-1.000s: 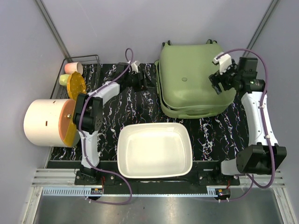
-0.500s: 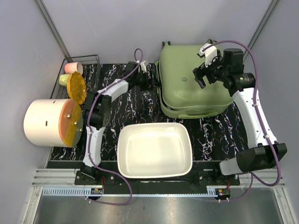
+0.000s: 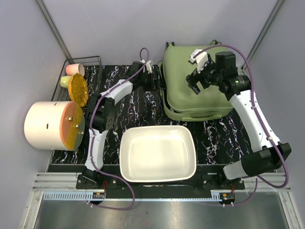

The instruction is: Open, take out, and arrange the luggage

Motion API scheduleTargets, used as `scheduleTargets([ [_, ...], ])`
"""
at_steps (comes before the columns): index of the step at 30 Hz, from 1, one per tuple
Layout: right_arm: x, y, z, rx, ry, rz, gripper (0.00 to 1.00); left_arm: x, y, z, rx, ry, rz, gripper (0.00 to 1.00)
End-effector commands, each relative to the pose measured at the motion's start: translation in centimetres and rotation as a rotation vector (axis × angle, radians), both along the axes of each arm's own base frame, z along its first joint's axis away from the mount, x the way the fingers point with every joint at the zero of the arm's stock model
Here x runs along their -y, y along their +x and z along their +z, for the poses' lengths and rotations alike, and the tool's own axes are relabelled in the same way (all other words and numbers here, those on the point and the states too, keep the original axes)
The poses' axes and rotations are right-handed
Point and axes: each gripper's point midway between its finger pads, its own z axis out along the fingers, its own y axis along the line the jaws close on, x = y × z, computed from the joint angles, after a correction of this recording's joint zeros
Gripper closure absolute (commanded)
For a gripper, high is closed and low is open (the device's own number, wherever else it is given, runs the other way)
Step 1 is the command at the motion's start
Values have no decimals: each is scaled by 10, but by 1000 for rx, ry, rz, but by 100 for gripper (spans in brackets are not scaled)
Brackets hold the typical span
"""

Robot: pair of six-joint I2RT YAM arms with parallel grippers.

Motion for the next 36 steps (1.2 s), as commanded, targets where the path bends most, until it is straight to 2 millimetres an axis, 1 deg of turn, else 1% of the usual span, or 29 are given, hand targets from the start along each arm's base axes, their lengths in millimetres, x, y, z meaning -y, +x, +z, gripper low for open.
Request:
scheduleTargets([
  [1, -19, 4, 7, 124, -96, 12, 0, 59, -10, 134, 317, -172, -137, 1],
  [2, -17, 5, 8, 148, -116, -11, 0, 65, -18, 145, 332, -182, -153, 1],
  [3, -20, 3, 8, 166, -128, -9, 0, 67, -20, 150, 342, -185, -157, 1],
  [4, -23, 4, 13, 198, -131, -10, 0, 68, -23, 154, 348, -187, -158, 1],
  [5, -31, 1, 14, 212, -145, 10, 0, 71, -26, 159, 356, -187, -158, 1],
  [7, -34, -2, 21, 234, -153, 11, 0, 72, -29, 173, 382, -195, -156, 1],
  [8, -41, -6, 23, 239, -148, 27, 0, 73, -32, 178, 386, -197, -159, 1],
  [9, -43, -9, 28, 252, -144, 34, 0, 74, -32, 182, 390, -199, -161, 1],
  [10, -48, -11, 31, 266, -141, 43, 0, 75, -33, 189, 404, -203, -163, 1],
  [11, -50, -14, 34, 283, -147, 52, 0, 75, -34, 191, 400, -200, -162, 1],
  [12, -59, -20, 34, 295, -160, 72, 0, 75, -34, 195, 408, -203, -160, 1],
  [13, -62, -21, 34, 307, -176, 80, 0, 76, -36, 201, 417, -209, -161, 1],
  [14, -61, -21, 36, 334, -215, 71, 0, 76, -37, 206, 426, -213, -162, 1],
  [15, -71, -28, 33, 343, -233, 101, 0, 77, -38, 210, 434, -217, -164, 1],
  [17, -75, -31, 36, 384, -277, 114, 0, 79, -40, 219, 446, -233, -167, 1],
  [18, -81, -35, 33, 391, -290, 133, 0, 80, -41, 222, 449, -241, -168, 1],
  [21, -80, -35, 28, 409, -356, 143, 0, 82, -40, 232, 458, -270, -169, 1],
  [22, -79, -34, 26, 421, -390, 149, 0, 83, -40, 238, 465, -287, -168, 1],
  [25, -66, -23, 12, 433, -508, 111, 0, 86, -42, 247, 472, -320, -180, 1],
  [26, -59, -20, 9, 436, -549, 81, 0, 87, -41, 244, 463, -322, -181, 1],
  [27, -57, -16, 0, 445, -574, 71, 0, 88, -41, 247, 459, -333, -179, 1],
  [29, -51, -12, -2, 472, -626, 51, 0, 90, -41, 248, 460, -342, -182, 1],
  [31, -50, -9, -4, 476, -634, 33, 0, 90, -41, 251, 461, -355, -180, 1],
  [32, -51, -6, 0, 475, -624, 22, 0, 91, -40, 250, 457, -358, -179, 1],
  [35, -60, -7, 8, 448, -553, 30, 0, 92, -38, 249, 449, -365, -179, 1],
  [36, -59, -8, 5, 425, -557, 26, 0, 94, -37, 249, 458, -363, -183, 1],
])
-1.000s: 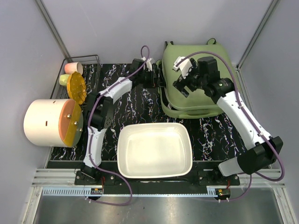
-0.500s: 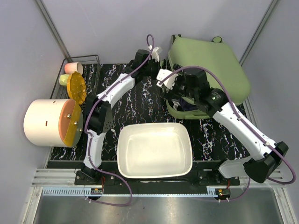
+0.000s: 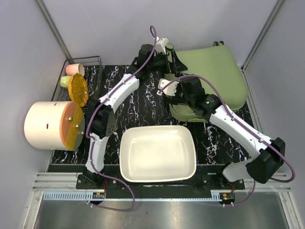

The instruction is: Open, take out, and arrange the luggage

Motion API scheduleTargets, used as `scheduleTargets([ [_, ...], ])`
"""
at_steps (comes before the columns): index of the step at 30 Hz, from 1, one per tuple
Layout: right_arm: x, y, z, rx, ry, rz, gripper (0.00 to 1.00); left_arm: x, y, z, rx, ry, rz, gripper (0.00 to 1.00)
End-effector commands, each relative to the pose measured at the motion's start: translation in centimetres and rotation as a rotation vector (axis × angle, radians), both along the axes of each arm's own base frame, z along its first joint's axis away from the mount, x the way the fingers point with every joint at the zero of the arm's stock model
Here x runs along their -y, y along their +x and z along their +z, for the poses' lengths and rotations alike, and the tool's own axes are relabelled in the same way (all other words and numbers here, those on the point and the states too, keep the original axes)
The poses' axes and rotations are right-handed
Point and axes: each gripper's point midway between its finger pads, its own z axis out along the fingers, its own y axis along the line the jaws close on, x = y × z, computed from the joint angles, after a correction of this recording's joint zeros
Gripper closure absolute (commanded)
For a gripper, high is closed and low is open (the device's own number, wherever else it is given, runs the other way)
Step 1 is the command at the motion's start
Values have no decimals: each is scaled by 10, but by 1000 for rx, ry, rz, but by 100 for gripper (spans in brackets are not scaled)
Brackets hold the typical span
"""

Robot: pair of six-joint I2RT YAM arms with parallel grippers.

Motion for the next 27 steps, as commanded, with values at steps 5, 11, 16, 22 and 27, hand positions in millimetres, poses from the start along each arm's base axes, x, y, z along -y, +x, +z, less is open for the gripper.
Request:
scheduleTargets([
  [5, 9, 5, 45, 63, 97, -94, 0, -35, 13, 19, -21, -61, 71, 1],
  [11, 37, 11, 48, 1, 223, -230, 0, -69, 30, -36, -114, 9, 170, 1],
  [16, 51, 20, 53, -37, 291, -294, 0, -73, 28, -86, -222, 81, 186, 1],
  [22, 52, 22, 55, -45, 305, -302, 0, -78, 28, -123, -283, 131, 224, 1],
  [27, 50, 24, 54, -52, 308, -301, 0, -83, 30, -139, -303, 145, 260, 1],
])
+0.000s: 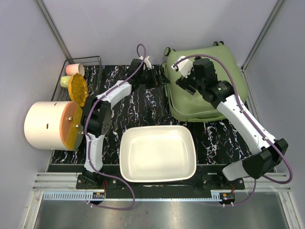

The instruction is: Open, take out, and arrange the luggage

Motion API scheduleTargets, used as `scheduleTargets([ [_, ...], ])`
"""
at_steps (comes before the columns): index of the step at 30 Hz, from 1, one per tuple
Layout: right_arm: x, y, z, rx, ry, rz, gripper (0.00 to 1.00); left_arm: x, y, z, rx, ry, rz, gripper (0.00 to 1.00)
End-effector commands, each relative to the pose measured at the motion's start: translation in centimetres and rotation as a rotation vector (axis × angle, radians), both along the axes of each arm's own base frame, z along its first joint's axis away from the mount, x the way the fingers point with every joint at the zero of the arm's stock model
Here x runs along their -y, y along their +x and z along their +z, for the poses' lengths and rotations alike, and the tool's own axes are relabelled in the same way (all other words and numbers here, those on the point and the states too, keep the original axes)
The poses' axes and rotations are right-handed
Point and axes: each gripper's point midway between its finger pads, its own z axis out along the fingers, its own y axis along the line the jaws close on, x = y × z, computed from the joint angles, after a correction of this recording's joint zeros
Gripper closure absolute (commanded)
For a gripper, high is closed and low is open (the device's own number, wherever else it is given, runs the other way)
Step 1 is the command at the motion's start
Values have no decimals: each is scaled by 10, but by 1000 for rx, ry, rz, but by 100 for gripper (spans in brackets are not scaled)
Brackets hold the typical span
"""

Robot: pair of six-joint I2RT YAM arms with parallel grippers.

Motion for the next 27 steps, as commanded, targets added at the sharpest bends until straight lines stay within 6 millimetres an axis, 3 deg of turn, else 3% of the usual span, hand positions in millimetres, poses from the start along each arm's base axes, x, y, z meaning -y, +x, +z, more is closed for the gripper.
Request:
scheduleTargets([
  [1, -5, 1, 12, 13, 45, 7, 0, -8, 14, -12, 15, 15, 60, 1],
  [13, -8, 4, 8, 3, 32, 23, 0, -12, 25, -47, -19, 38, 77, 5],
  [19, -10, 4, 4, -5, 25, 31, 0, -3, 29, -63, -39, 63, 54, 5],
  [27, -10, 4, 2, -10, 15, 38, 0, 20, 22, -51, -4, 33, -9, 6],
])
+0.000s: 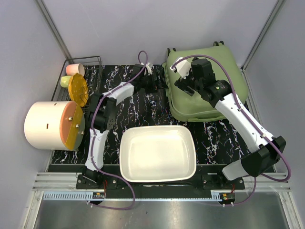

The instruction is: Open, take out, and arrange the luggage

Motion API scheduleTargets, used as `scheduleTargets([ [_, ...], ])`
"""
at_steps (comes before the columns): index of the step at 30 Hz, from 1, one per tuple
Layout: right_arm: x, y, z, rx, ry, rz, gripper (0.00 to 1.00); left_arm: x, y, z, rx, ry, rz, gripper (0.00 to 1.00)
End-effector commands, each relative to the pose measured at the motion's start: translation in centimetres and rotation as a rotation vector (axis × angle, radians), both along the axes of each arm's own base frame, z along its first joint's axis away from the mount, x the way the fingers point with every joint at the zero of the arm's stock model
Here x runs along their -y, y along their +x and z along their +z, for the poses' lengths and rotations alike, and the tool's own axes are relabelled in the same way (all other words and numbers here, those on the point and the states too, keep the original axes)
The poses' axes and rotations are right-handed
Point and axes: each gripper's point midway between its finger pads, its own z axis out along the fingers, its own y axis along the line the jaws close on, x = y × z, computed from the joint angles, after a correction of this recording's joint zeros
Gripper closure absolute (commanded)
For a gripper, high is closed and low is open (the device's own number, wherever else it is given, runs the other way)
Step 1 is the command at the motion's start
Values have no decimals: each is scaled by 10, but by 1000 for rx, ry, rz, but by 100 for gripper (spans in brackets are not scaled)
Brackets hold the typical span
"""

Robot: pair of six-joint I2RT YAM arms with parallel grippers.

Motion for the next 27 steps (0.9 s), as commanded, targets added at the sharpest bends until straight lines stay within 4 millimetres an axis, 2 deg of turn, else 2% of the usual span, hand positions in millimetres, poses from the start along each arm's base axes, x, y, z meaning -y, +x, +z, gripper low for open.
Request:
scheduleTargets([
  [1, -3, 3, 16, 38, 20, 14, 0, 27, 6, 25, 114, -26, -42, 6],
  [5, -1, 1, 16, 42, 16, 15, 0, 28, 4, 51, 151, -45, -48, 6],
  [7, -1, 1, 16, 43, 19, 16, 0, 28, 3, 54, 144, -29, -44, 6],
  [9, -2, 1, 15, 41, 19, 15, 0, 29, 2, 66, 154, -36, -49, 6],
  [14, -2, 1, 14, 40, 23, 13, 0, 33, -3, 75, 156, -38, -52, 7],
  [17, -2, 0, 12, 35, 24, 13, 0, 34, -4, 71, 144, -29, -53, 7],
  [20, -2, 1, 11, 34, 29, 9, 1, 32, -7, 75, 143, -23, -50, 8],
  [27, -1, 0, 13, 39, 32, 3, 0, 12, -12, 97, 218, 40, -19, 7],
])
